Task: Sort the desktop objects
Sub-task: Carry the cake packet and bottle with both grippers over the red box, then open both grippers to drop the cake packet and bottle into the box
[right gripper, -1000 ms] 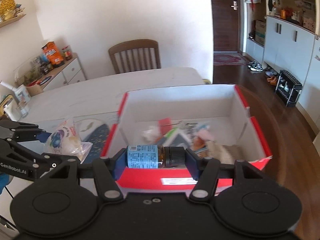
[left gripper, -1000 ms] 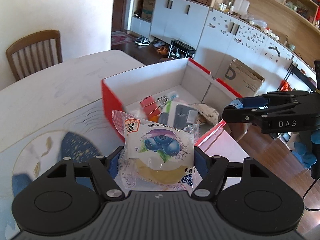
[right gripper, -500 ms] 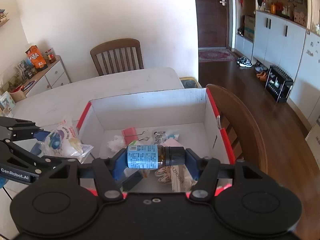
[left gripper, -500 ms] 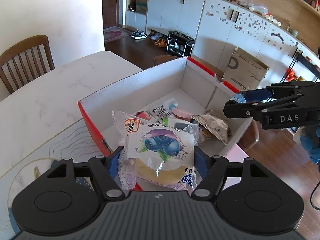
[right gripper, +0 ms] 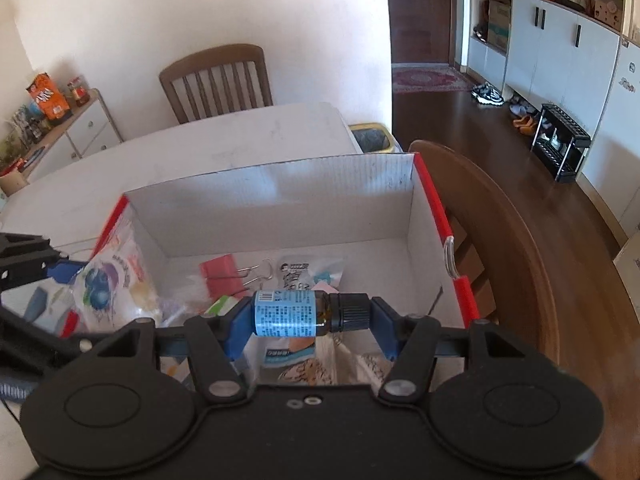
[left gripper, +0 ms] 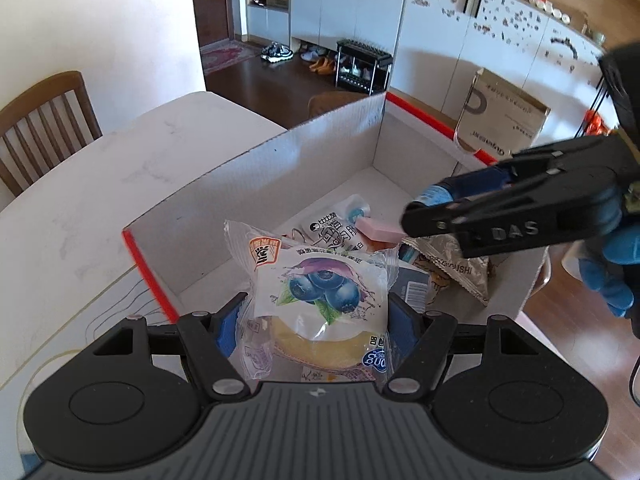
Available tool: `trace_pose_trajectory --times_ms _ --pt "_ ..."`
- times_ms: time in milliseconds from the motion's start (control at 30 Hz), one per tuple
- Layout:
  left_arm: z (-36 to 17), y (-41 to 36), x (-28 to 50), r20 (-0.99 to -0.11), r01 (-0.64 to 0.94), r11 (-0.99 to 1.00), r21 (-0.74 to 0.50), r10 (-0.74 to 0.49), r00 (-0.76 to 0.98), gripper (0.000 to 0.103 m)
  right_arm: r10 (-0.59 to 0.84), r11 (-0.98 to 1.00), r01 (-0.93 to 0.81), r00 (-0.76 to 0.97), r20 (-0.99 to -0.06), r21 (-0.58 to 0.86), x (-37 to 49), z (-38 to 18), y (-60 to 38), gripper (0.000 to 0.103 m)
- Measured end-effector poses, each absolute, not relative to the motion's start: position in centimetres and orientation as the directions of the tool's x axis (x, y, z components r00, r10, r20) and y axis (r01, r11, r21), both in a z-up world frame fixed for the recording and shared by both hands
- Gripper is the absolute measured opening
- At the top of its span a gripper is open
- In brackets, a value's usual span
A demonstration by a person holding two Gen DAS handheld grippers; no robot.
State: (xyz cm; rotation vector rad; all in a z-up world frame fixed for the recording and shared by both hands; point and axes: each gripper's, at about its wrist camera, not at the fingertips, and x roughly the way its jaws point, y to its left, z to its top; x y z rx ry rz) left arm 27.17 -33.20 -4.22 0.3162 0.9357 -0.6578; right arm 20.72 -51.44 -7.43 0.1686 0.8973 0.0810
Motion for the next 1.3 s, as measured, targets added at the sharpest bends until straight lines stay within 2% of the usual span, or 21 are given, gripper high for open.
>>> trace_pose_trajectory --times_ms 533,967,1233,1300 --pt "-6.8 -35.6 28.2 -0.871 0.679 0.734 0.022 -0.320 0.374 0.072 0.132 0.990 -0.021 0.514 -0.848 0.141 25.0 -10.7 -50.4 0.061" --pt "-7.8 -36.0 29.3 -0.910 0.691 0.722 -0.035 -0.309 0.276 0.073 0.112 0.992 0.006 0.424 -0.899 0.126 26.4 -11.6 -50.2 0.062" --pt "-7.1 -35.3 28.8 -0.895 0.682 0.729 -0.063 -0.344 0.285 0.076 0.118 0.990 0.022 0.438 -0.891 0.142 26.3 -11.1 -50.6 0.065" --pt "-6.9 -34.9 28.7 -0.890 0.671 0.738 -0.074 -0.353 0.290 0.080 0.123 0.989 0.020 0.450 -0.884 0.148 25.9 -10.6 -50.7 0.070"
